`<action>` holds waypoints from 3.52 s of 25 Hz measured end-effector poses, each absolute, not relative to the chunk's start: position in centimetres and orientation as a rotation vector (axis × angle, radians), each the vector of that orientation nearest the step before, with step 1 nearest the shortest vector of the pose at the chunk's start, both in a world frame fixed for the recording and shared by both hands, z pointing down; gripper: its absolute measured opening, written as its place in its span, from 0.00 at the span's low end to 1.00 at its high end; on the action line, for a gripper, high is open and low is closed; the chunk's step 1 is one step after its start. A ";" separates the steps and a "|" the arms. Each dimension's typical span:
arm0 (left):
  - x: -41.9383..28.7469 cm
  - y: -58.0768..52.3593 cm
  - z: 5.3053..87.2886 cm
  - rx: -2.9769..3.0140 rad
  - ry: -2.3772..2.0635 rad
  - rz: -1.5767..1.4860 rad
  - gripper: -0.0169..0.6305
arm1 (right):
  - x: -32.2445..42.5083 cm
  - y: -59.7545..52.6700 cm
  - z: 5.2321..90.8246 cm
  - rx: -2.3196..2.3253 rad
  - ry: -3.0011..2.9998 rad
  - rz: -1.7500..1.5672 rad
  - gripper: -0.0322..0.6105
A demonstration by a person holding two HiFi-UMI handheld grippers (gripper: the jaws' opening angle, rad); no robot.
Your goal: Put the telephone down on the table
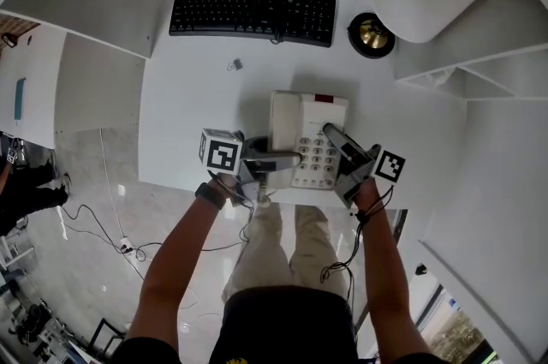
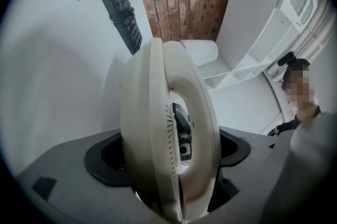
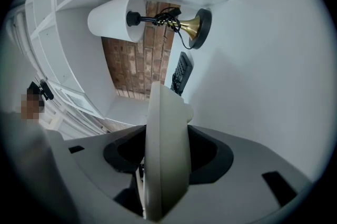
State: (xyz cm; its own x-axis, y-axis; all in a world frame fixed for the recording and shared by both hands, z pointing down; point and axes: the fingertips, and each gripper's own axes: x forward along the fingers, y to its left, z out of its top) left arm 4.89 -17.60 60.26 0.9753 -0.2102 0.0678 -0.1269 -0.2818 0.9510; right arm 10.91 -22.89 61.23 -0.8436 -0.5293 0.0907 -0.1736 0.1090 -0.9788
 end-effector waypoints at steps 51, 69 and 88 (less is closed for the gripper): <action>5.3 -17.1 62.2 1.720 -0.185 -0.079 0.68 | 11.9 -22.7 64.0 -0.731 2.040 -1.940 0.38; 6.2 -16.5 62.4 1.738 -0.199 0.009 0.68 | 14.3 -22.8 64.1 -1.046 2.399 -1.811 0.37; 7.2 -16.5 63.1 1.907 -0.381 0.137 0.70 | 15.7 -22.5 63.5 -1.242 2.367 -1.518 0.29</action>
